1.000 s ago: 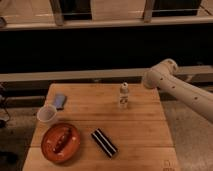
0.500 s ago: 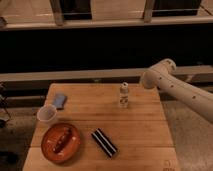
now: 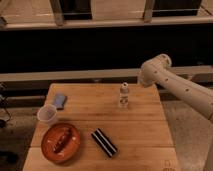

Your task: Knock the bottle over

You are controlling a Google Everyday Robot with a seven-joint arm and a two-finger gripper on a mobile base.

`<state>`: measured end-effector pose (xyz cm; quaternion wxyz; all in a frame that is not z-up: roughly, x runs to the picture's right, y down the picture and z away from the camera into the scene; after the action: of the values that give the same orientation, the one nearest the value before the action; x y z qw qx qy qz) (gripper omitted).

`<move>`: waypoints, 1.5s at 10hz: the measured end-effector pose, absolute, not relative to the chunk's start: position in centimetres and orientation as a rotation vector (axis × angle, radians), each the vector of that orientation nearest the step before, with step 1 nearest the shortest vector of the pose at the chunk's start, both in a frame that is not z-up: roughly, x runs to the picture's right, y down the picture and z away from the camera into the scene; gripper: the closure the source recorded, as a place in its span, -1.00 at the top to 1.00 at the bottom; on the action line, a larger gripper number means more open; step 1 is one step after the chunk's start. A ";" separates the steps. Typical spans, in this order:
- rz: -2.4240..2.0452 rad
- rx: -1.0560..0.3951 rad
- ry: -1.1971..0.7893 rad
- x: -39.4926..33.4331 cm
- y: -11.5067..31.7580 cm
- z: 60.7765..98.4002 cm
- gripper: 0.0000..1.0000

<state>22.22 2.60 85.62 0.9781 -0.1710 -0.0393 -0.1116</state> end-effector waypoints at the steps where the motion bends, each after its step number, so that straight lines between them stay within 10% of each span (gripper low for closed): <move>1: -0.254 -0.369 -0.088 22.0 2.7 85.5 -1.00; 15: -0.624 -0.503 -0.255 13.6 4.3 83.9 -1.00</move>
<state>13.65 4.28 83.90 0.9129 -0.2442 -0.1238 -0.3028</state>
